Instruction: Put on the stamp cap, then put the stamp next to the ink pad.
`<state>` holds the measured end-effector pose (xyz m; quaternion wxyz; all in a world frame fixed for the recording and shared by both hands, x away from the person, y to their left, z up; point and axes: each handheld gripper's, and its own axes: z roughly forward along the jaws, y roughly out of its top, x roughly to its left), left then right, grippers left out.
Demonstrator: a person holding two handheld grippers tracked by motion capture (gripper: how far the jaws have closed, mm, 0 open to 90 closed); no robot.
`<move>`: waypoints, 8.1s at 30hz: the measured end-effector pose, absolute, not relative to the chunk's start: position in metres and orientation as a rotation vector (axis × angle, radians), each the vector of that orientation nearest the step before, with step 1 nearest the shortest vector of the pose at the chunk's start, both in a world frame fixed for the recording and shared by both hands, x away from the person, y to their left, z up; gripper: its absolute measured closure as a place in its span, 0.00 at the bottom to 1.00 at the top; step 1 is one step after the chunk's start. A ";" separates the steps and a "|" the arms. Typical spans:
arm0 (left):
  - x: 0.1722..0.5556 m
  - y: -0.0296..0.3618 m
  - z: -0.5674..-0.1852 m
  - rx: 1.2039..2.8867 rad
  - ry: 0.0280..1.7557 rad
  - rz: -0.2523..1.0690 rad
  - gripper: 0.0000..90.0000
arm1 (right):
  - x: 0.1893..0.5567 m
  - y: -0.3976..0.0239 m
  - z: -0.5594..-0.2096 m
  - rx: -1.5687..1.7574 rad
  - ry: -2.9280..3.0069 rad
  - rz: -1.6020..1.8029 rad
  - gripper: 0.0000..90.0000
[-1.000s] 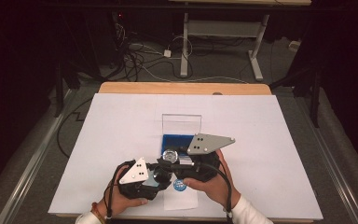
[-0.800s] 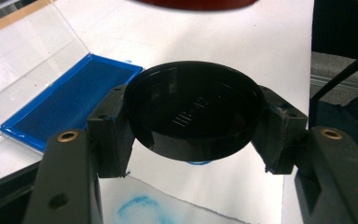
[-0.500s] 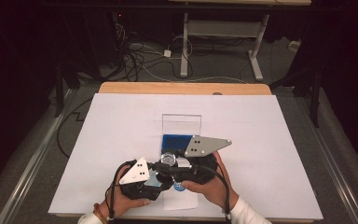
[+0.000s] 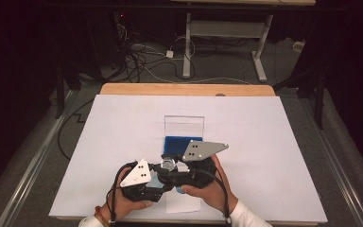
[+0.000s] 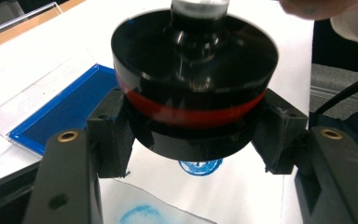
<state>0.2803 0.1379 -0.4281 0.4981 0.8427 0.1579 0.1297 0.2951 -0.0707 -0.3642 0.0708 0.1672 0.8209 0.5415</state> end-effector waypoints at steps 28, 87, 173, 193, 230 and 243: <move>0.278 0.141 -0.429 2.041 0.430 0.322 0.41 | 0.299 -0.073 -0.372 0.553 2.488 1.664 0.63; 0.274 0.138 -0.441 2.107 0.457 0.387 0.41 | 0.309 -0.074 -0.391 0.602 2.589 1.635 0.63; 0.285 0.131 -0.455 2.160 0.437 0.379 0.20 | 0.301 -0.081 -0.380 0.540 2.531 1.525 0.63; 0.280 0.182 -0.462 2.212 0.528 0.476 0.18 | 0.303 -0.100 -0.363 0.531 2.456 1.518 0.63; 0.266 0.230 -0.469 2.217 0.647 0.550 0.18 | 0.321 -0.141 -0.353 0.643 2.366 1.383 0.63; 0.267 0.228 -0.471 2.225 0.641 0.541 0.18 | 0.349 -0.155 -0.367 0.779 2.335 1.294 0.63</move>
